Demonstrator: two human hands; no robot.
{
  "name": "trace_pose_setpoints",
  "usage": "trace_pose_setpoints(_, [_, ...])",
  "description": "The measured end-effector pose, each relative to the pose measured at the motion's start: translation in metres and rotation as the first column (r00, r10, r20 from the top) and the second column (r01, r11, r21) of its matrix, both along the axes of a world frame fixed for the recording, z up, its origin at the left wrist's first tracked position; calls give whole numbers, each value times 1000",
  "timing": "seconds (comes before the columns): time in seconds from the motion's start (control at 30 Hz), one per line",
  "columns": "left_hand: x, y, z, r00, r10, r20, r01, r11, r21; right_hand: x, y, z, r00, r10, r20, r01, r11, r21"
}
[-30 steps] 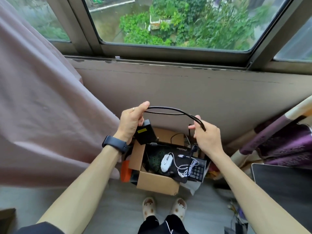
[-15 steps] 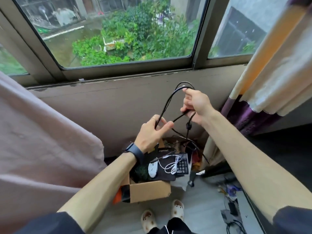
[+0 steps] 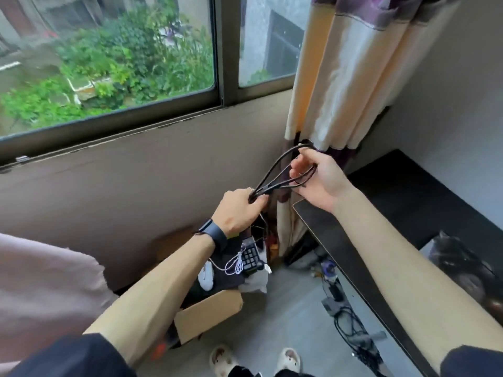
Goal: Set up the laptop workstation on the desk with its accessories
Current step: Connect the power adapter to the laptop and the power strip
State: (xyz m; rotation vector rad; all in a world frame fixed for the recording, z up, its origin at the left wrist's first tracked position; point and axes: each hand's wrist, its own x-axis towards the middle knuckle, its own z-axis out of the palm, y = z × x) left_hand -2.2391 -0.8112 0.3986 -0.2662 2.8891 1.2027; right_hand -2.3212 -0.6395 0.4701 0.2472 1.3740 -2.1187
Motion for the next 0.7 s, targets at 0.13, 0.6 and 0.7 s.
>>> trace_pose_setpoints(0.13, [-14,27,39,993,-85,-80,87,996,20,22,80,-13,1000,-9,-21,8,999,-54])
trace_pose_setpoints(0.6, [-31,300,211,924,-276,-263,364,843,396,159,305,-61,955,-76,-288,223,822,524])
trace_pose_setpoints(0.7, [-18,379,232,909,-290,-299,404,791,460,180,373,-56,893,-249,-375,431,712,555])
